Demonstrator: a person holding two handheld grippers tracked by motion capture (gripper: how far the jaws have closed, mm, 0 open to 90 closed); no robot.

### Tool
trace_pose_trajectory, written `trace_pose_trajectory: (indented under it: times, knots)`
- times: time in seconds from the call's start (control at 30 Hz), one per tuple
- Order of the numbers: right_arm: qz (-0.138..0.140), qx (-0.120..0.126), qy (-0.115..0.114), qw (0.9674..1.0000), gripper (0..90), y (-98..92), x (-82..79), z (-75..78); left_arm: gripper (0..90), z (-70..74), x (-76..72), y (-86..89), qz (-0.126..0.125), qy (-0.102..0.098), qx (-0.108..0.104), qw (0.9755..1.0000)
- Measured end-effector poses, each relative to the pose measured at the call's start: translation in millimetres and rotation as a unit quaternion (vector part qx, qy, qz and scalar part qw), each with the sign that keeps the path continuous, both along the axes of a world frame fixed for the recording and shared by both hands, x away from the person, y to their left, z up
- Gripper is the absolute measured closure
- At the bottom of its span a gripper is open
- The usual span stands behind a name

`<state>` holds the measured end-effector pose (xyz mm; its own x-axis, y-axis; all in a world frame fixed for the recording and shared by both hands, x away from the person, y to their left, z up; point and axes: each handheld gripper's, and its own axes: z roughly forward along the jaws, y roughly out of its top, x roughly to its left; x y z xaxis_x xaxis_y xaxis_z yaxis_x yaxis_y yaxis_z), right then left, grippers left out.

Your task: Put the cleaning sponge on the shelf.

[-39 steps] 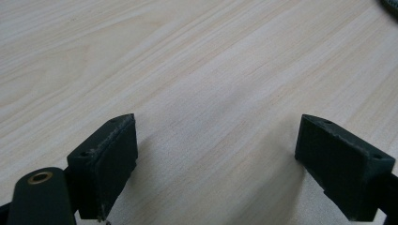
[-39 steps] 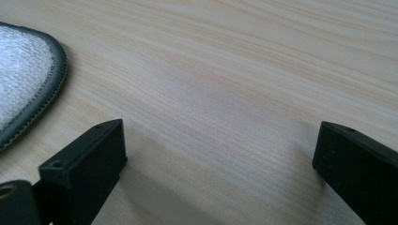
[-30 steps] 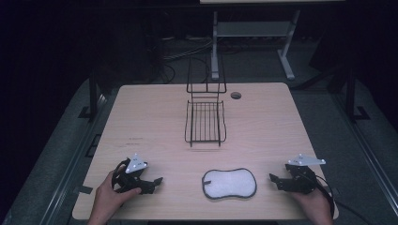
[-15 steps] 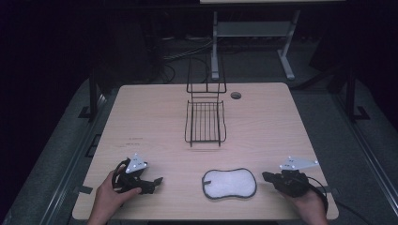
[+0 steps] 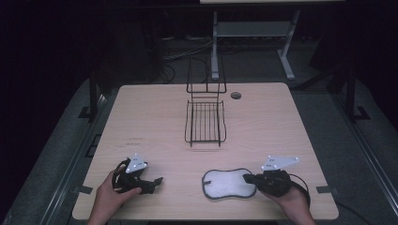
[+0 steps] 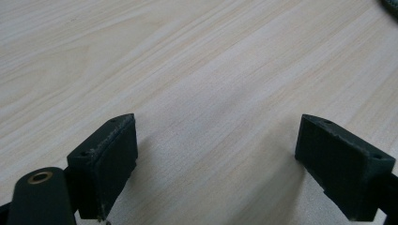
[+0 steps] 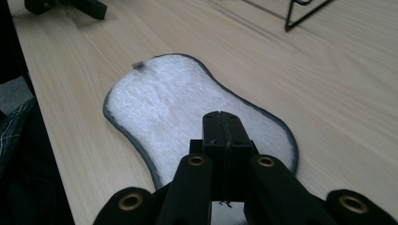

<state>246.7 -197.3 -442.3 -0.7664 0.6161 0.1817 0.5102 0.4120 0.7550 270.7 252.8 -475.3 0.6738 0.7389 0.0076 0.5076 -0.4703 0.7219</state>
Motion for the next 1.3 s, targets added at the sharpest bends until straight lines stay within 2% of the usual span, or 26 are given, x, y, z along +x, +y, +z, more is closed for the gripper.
trace_pose_trajectory:
  times: [0.3,0.7,0.83,1.03,1.3]
  knots:
    - [0.036,-0.004,-0.003,0.9993,89.9,28.4,6.3,-1.8,12.4,0.0,0.0,0.0,0.0,0.0,0.0,1.0]
    - [0.06,-0.009,-0.001,0.9981,89.9,55.7,14.0,-4.6,12.4,-0.2,-0.2,-0.4,0.002,0.001,-0.003,1.0]
    - [0.083,-0.018,0.0,0.9964,89.9,71.7,17.3,-6.3,12.4,0.2,-0.1,-0.2,0.001,0.001,-0.001,1.0]
    - [0.103,-0.031,0.003,0.9943,89.9,88.9,20.1,-10.3,12.4,0.0,-0.1,-0.2,0.001,0.001,-0.002,1.0]
    - [0.105,-0.043,0.003,0.9936,89.9,90.4,20.7,-13.0,12.4,0.1,-0.1,-0.2,0.001,0.001,-0.002,1.0]
